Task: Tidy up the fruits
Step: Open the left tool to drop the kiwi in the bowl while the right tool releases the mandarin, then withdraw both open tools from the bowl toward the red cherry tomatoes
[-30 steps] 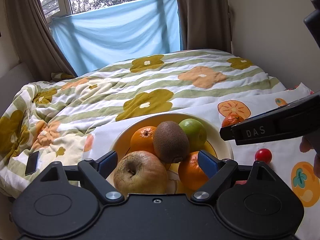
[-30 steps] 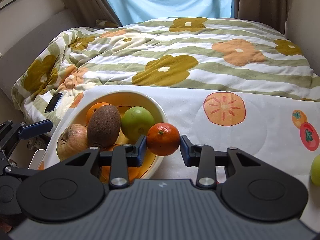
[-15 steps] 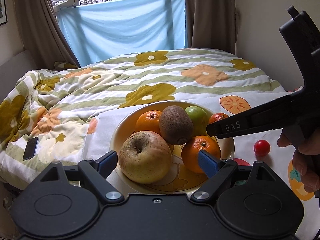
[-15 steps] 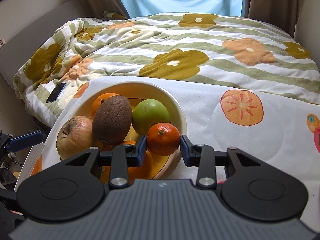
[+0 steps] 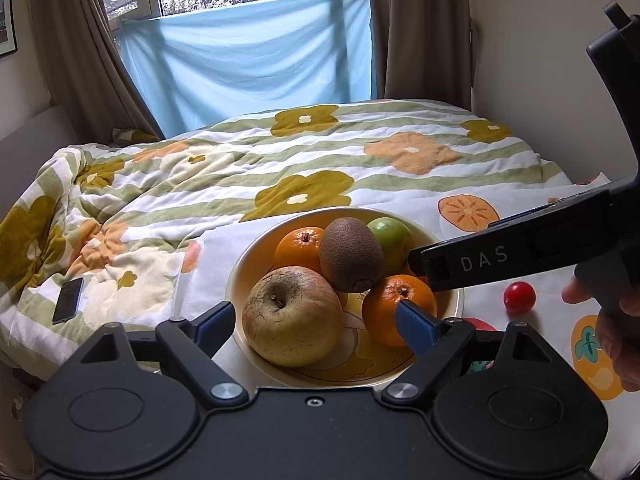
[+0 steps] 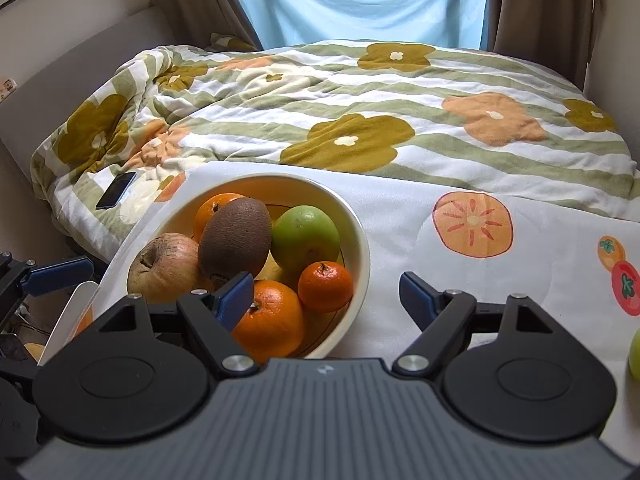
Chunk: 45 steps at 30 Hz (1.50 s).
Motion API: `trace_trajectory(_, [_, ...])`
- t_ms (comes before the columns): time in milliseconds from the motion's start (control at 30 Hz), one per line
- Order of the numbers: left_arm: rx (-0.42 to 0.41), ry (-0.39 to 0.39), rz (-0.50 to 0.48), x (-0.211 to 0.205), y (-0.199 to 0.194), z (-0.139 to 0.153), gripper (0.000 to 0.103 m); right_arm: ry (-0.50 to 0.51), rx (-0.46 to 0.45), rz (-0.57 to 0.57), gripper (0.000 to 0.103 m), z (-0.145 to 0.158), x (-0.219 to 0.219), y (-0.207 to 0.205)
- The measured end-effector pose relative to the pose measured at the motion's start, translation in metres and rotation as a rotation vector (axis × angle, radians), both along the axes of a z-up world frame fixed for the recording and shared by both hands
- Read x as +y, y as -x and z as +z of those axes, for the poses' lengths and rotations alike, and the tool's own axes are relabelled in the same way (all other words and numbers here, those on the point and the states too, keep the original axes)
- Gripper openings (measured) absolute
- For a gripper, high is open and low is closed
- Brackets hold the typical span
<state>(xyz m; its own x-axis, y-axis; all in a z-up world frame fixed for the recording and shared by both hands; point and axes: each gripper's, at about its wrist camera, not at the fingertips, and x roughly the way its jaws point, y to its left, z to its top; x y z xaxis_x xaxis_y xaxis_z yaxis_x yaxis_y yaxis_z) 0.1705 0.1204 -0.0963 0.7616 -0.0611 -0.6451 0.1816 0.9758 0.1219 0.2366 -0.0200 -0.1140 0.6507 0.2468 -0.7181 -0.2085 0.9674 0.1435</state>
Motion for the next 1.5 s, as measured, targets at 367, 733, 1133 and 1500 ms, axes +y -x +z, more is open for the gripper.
trace_trajectory(367, [-0.038, 0.000, 0.024, -0.020, 0.024, 0.027, 0.090, -0.018, -0.033, -0.018, 0.103, 0.034, -0.028, 0.030])
trace_trajectory(733, [-0.060, -0.014, 0.046, -0.059, 0.058, 0.042, 0.102, -0.026, -0.058, -0.045, 0.103, 0.054, -0.083, 0.074])
trace_trajectory(1133, [-0.088, -0.006, 0.034, -0.115, 0.091, 0.054, 0.102, -0.038, -0.066, -0.123, 0.103, 0.062, -0.166, 0.124])
trace_trajectory(1500, [-0.070, 0.017, 0.036, -0.161, 0.091, 0.035, 0.102, -0.010, -0.045, -0.258, 0.103, 0.037, -0.234, 0.147])
